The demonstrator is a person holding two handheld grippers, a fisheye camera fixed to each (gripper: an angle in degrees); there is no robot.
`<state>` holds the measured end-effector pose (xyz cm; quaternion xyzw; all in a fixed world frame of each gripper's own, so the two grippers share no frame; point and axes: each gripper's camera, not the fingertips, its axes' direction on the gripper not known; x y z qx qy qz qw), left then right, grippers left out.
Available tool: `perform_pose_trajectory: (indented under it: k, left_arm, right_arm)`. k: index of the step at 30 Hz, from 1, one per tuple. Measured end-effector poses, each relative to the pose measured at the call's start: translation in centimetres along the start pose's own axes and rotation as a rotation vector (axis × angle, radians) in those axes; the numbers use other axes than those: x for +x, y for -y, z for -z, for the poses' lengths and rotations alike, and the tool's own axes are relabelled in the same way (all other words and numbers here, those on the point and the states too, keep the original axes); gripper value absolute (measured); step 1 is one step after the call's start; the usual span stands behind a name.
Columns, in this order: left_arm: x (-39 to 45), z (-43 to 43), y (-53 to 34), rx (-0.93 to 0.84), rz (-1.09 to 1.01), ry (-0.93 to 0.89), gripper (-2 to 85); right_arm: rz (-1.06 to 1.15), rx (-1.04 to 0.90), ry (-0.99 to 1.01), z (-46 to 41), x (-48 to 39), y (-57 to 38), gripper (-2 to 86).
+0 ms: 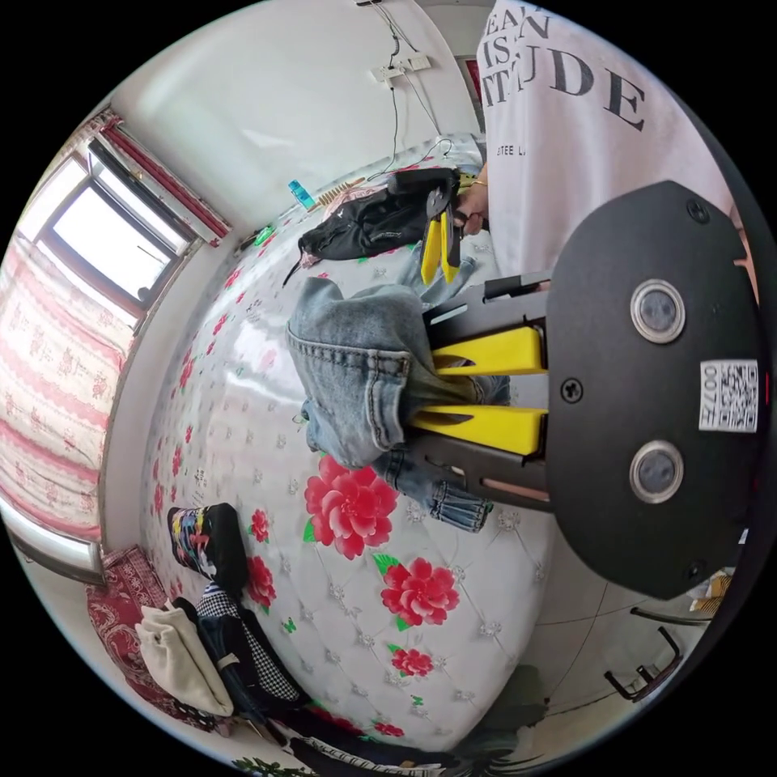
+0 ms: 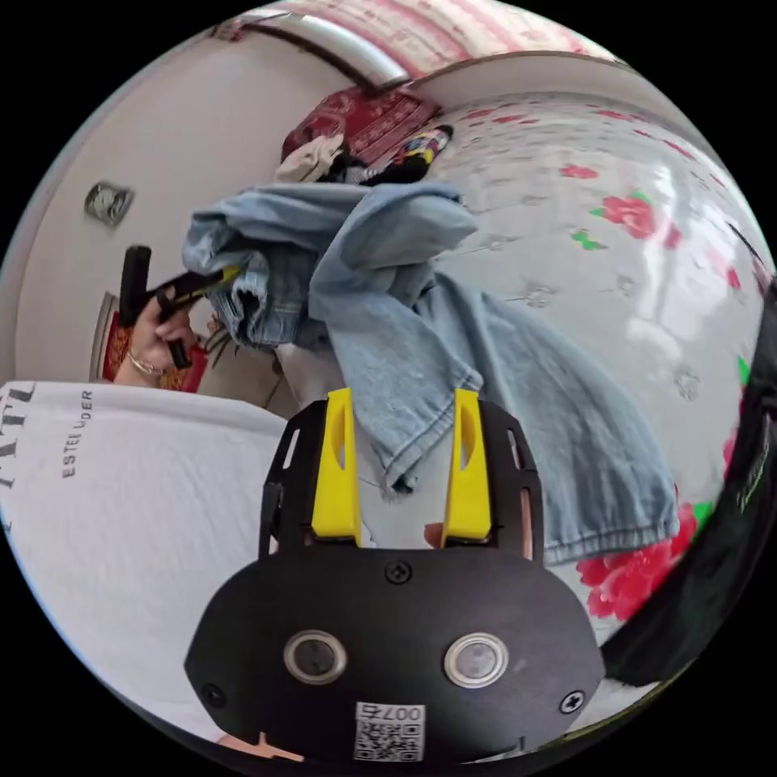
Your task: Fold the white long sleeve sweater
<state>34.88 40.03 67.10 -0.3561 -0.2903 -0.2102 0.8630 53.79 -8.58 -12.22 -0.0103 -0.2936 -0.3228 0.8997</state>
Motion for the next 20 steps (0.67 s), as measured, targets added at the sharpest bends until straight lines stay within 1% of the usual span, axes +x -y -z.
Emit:
perform_pose_trajectory:
  k: [2,3,4,5,6,7,8,9,10,11,12,14,15,17,19,20]
  left_arm:
    - [-0.2,1.1,-0.1,-0.004,-0.009,0.002,4.8]
    - [-0.5,1.7,-0.3,-0.008,-0.008,-0.001,4.8]
    - [-0.9,2.5,-0.6,-0.014,0.002,-0.008,4.8]
    - [-1.2,2.9,-0.8,-0.016,0.011,-0.011,4.8]
    - [-1.8,3.8,-1.2,-0.011,0.029,-0.01,4.8]
    - [-2.4,4.8,-1.5,-0.003,0.042,-0.007,4.8]
    - [-2.8,5.3,-1.6,0.0,0.047,-0.005,4.8]
    - [-3.6,6.4,-1.7,0.004,0.06,0.002,4.8]
    - [-4.7,7.7,-1.4,0.009,0.073,0.012,4.8]
    - [-5.3,8.3,-1.2,0.012,0.083,0.017,4.7]
    - [-6.7,9.9,-0.4,0.019,0.118,0.024,4.7]
    - [-8.5,12.7,1.2,0.037,0.156,0.037,4.5]
    - [-9.1,14.9,2.2,0.075,0.152,0.042,4.4]
    - [-9.2,18.2,3.5,0.162,0.109,0.023,4.5]
    - [-8.3,21.6,4.7,0.254,0.001,-0.003,4.8]
    - [-7.9,22.2,4.9,0.268,-0.029,0.006,4.8]
  right_arm:
    - [0.165,-0.255,-0.103,-5.7,-3.4,1.4,10.2]
    - [0.225,-0.378,-0.195,-8.3,-4.2,1.1,9.5]
    - [0.241,-0.412,-0.272,-9.1,-4.4,0.8,8.9]
    - [0.273,-0.356,-0.393,-8.8,-5.1,0.5,7.7]
    - [0.26,-0.368,-0.422,-8.7,-5.0,0.6,7.0]
    - [0.215,-0.388,-0.405,-7.8,-4.4,1.1,5.8]
    - [0.158,-0.339,-0.37,-5.3,-3.6,1.6,4.8]
    - [0.09,-0.212,-0.36,-1.2,-2.6,1.9,4.0]
    - [0.052,-0.141,-0.355,1.2,-2.0,2.0,3.6]
    - [-0.03,0.0,-0.332,6.6,-0.7,2.1,3.0]
    - [-0.069,0.071,-0.323,9.5,-0.1,2.0,2.7]
    - [-0.156,0.355,-0.312,21.3,1.1,0.7,2.1]
    - [-0.146,0.47,-0.316,26.6,0.6,-0.4,1.9]
    - [-0.114,0.617,-0.354,33.1,-1.2,-2.5,1.7]
    - [-0.081,0.714,-0.356,37.3,-2.8,-4.9,1.6]
    - [-0.064,0.746,-0.322,38.9,-3.3,-6.4,1.6]
